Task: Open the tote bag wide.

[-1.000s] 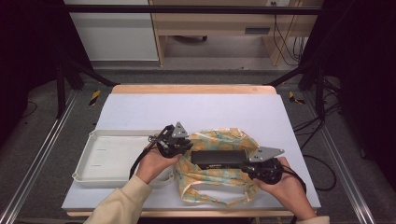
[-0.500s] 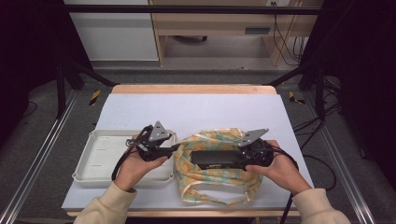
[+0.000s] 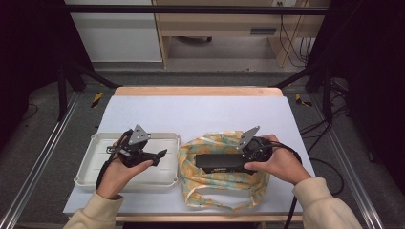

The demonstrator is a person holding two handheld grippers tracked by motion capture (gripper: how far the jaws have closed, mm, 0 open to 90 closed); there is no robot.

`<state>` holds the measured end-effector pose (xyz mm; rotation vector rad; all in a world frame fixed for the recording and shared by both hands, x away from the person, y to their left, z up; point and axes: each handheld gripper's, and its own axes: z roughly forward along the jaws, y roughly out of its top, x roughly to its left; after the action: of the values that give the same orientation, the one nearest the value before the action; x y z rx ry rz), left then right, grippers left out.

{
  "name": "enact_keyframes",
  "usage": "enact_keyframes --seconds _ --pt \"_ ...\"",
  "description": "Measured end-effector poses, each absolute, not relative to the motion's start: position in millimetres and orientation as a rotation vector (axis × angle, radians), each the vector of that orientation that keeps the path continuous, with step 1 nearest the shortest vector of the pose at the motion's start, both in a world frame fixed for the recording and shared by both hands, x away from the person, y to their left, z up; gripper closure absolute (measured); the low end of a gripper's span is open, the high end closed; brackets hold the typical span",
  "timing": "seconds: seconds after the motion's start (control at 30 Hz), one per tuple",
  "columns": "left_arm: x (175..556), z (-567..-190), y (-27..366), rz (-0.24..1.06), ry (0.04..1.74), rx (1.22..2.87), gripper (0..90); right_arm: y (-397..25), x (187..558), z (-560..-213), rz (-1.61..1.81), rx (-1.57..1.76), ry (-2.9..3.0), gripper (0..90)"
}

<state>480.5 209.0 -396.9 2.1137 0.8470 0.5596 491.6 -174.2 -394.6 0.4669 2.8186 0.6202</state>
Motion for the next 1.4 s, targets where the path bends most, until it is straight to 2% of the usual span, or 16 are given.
enact_keyframes --seconds 0.87,1.2,1.4 --pt "487 -407 215 0.515 0.889 2.139 15.7 -161 510 -429 0.419 0.372 2.944 32.7" --pt "487 -408 213 0.505 0.883 2.159 16.1 -164 504 -428 0.418 0.34 2.968 41.3" --pt "487 -408 213 0.503 0.884 2.16 16.2 -170 500 -428 0.447 0.334 2.96 42.7"
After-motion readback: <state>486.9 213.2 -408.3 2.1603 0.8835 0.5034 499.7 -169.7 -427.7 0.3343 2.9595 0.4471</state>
